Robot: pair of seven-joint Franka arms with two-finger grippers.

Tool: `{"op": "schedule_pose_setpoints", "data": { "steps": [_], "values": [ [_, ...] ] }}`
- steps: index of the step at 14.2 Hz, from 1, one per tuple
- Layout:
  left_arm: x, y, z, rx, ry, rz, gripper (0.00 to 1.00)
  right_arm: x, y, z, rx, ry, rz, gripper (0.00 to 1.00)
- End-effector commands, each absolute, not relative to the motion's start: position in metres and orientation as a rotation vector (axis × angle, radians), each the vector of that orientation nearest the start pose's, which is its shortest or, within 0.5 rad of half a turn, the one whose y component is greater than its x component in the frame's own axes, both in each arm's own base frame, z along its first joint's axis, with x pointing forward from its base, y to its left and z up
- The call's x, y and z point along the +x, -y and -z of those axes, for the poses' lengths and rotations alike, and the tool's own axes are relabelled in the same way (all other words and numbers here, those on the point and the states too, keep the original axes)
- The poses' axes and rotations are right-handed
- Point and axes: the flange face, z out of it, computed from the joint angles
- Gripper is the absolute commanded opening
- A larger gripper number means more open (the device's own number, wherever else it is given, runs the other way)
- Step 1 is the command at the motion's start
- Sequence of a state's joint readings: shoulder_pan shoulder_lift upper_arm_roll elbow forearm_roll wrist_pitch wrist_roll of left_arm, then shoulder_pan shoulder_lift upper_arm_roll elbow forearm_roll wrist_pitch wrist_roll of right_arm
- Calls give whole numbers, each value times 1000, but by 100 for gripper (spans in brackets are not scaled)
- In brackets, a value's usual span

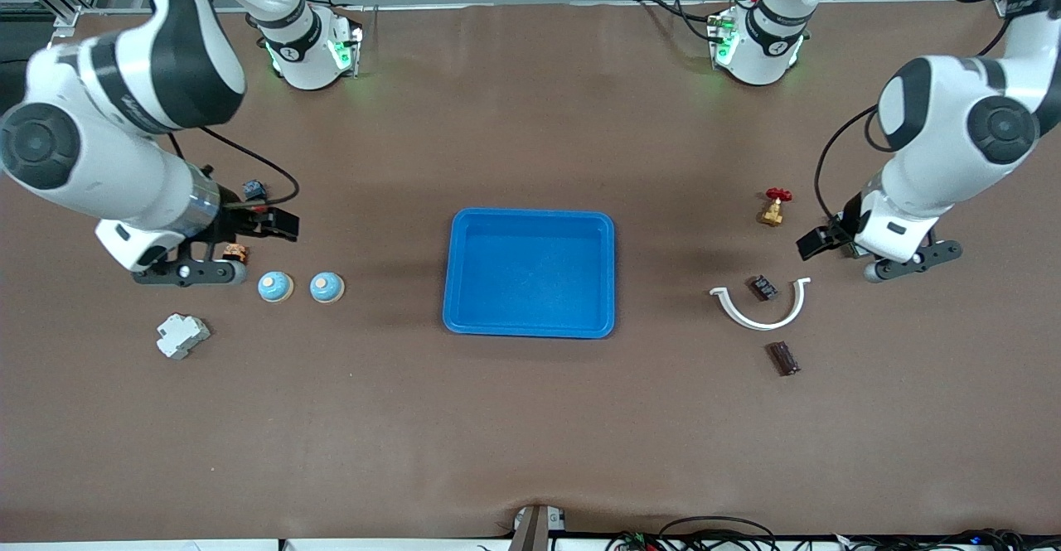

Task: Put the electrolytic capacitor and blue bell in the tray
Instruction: 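Reach the left gripper to a capacitor while the right gripper reaches a bell, then grasp the black capacitor with the left gripper while the right gripper grasps the bell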

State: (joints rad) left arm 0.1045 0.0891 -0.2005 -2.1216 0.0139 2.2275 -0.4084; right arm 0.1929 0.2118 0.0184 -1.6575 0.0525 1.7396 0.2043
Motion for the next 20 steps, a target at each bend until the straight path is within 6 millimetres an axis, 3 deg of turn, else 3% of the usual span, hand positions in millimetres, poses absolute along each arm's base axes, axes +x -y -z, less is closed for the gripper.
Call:
{"op": "schedule_pose_setpoints", "data": {
  "steps": [1,4,5,7,10,14,15,17,19,20],
  "values": [
    [558,53,-334,-3122,558,25,100,597,-127,-439,-3098,-54,-166,100],
    [565,53,-287,-3123,674,-2,91,609,-124,-390,-3100,-74,-189,100],
    [565,53,-274,-3121,691,-18,73,611,-122,-381,-3101,-80,-196,100],
    [567,55,-250,-3126,699,-39,71,616,-124,-363,-3101,-80,-196,100],
    [567,59,-216,-3135,730,-35,69,616,-122,-321,-3100,-93,-136,100],
    [567,59,-195,-3136,752,-43,58,604,-123,-277,-3099,-92,-69,100],
    [566,59,-190,-3135,753,-56,42,604,-121,-268,-3100,-97,-85,100],
    [566,57,-185,-3134,755,-57,39,604,-118,-253,-3104,-84,-120,100],
    [568,58,-187,-3136,753,-53,5,600,-116,-238,-3114,-74,-163,100],
    [569,58,-191,-3137,751,-40,0,598,-110,-236,-3117,-83,-183,100]
  ]
}}
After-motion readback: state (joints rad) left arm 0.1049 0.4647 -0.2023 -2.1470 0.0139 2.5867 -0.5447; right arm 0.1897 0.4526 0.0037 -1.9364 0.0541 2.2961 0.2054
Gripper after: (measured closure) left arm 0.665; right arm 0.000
